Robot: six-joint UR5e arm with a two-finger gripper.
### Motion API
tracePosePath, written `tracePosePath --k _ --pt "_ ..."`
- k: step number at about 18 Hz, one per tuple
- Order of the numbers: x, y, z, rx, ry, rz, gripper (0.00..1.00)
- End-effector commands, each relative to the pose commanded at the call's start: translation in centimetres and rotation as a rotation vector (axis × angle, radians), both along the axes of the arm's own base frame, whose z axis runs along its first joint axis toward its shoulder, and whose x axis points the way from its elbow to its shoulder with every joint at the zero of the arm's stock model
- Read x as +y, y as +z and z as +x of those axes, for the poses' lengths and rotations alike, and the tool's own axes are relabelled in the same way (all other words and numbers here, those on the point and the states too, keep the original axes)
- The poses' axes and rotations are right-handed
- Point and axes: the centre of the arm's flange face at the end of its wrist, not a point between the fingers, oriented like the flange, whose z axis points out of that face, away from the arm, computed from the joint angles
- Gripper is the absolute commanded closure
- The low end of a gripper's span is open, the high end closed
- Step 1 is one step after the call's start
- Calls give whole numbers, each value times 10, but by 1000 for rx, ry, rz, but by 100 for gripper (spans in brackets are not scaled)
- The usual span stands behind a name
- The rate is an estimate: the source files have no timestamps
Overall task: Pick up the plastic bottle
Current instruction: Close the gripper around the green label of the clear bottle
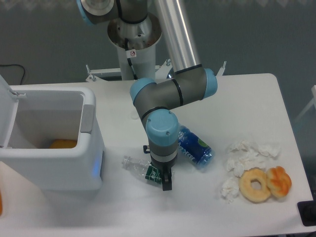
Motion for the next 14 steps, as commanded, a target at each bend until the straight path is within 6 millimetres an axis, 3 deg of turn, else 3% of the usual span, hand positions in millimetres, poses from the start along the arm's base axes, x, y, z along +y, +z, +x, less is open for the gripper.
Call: tracePosePath --k 14 --pt "-2 -14 5 6 -3 -45 0"
